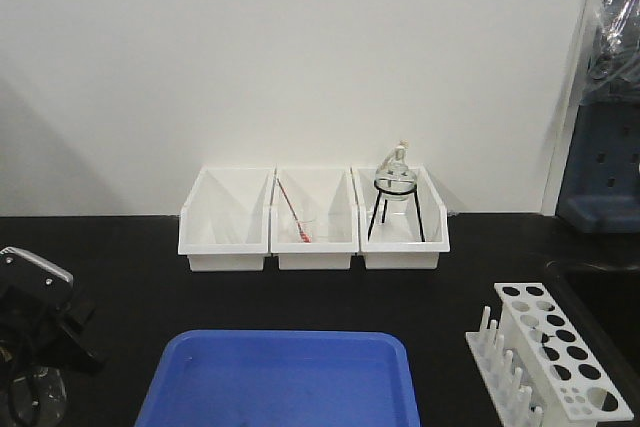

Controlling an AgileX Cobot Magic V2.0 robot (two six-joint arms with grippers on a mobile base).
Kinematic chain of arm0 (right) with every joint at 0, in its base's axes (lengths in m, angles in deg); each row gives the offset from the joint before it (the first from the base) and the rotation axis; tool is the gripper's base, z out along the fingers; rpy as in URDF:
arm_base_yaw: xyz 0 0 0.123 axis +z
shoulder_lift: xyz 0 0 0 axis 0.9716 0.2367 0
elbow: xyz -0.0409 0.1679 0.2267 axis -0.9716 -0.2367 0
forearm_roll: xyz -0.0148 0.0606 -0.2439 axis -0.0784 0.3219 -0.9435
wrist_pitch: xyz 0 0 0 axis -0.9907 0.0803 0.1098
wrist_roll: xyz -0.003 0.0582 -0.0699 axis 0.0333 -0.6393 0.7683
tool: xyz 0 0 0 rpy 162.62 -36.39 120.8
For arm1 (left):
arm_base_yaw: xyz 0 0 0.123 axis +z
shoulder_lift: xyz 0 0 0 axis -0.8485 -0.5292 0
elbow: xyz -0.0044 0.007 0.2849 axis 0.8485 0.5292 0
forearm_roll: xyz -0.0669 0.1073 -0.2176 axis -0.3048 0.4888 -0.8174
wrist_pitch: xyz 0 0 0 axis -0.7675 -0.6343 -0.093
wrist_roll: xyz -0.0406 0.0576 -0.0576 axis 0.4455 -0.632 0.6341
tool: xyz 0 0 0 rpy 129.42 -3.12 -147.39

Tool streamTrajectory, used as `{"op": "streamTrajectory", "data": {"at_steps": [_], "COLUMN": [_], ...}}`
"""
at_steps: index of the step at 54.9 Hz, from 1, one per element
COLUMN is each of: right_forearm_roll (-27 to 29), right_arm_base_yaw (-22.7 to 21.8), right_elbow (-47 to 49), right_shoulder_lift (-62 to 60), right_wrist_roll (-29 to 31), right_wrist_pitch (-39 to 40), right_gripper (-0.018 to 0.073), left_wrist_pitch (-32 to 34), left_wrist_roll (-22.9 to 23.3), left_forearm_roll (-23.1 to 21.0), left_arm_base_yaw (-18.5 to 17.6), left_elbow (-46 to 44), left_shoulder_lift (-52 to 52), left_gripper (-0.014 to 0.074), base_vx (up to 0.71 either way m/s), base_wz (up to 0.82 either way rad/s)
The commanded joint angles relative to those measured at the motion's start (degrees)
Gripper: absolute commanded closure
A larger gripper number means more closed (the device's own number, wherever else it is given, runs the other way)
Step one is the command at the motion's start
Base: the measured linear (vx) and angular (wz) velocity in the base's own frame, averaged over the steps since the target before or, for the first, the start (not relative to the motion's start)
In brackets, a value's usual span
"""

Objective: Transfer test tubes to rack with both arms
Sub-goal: 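Lift the test tube out of the beaker with the left gripper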

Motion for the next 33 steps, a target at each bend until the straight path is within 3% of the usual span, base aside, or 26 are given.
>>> {"op": "streamTrajectory", "data": {"at_steps": [1,10,22,30,33], "right_forearm_roll": [-0.42,-0.42,-0.42,-0.37,-0.59], "right_arm_base_yaw": [0.01,0.01,0.01,0.01,0.01], "right_elbow": [2.04,2.04,1.99,1.99,1.99], "right_shoulder_lift": [0.11,0.11,0.11,0.11,0.11], "right_wrist_roll": [0.07,0.07,0.07,0.07,0.07], "right_wrist_pitch": [5.22,5.42,9.66,13.47,13.2], "right_gripper": [-0.0015,-0.0015,-0.0015,-0.0015,-0.0008], "left_wrist_pitch": [4.97,4.85,4.85,4.62,4.2], "left_wrist_roll": [0.34,0.34,0.74,7.61,10.68], "left_forearm_roll": [-3.73,-12.94,-18.96,-25.95,-26.62], "left_arm_base_yaw": [0.12,0.12,0.12,0.06,0.06], "left_elbow": [-1.75,-1.75,-1.75,-1.75,-1.75], "left_shoulder_lift": [4.84,9.12,15.88,21.31,22.82], "left_gripper": [0.0605,0.0604,0.0604,0.0604,0.0604], "base_vx": [0.0,0.0,0.0,0.0,0.0], "base_wz": [0.0,0.0,0.0,0.0,0.0]}}
